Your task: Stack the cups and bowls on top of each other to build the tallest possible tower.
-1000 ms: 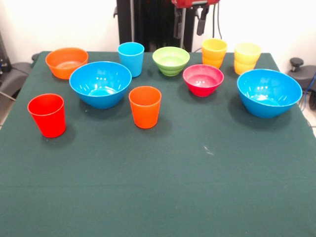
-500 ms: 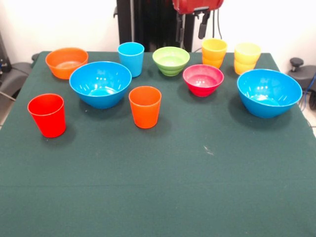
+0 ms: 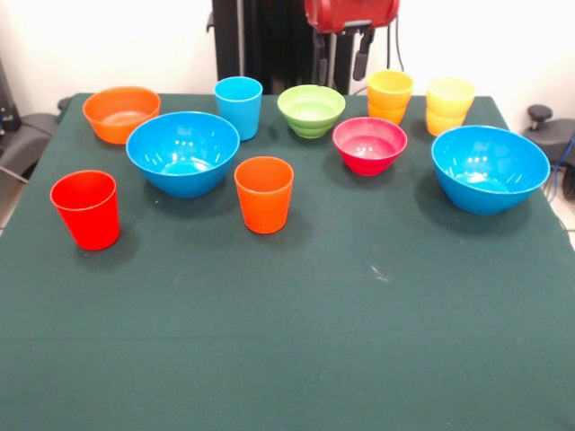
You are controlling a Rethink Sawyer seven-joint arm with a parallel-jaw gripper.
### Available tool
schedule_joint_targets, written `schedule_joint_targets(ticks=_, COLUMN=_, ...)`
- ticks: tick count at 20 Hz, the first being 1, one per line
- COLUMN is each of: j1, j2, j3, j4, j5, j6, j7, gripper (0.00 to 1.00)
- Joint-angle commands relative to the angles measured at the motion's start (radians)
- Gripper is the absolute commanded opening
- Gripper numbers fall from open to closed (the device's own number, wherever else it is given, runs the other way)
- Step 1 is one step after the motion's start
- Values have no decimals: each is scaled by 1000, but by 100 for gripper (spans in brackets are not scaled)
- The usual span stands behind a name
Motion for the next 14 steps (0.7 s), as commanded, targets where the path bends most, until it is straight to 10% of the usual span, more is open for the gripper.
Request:
schedule_joint_targets(ticks=1, j1=-15, j2=33, j3=5, j4=71, j5=-45, j6=-33, j7=65, gripper=100)
schedule_joint_targets(ticks=14, j1=-7, j2=27, j3=13, j4=47, j5=-21, j6=8, j7=71, gripper=100)
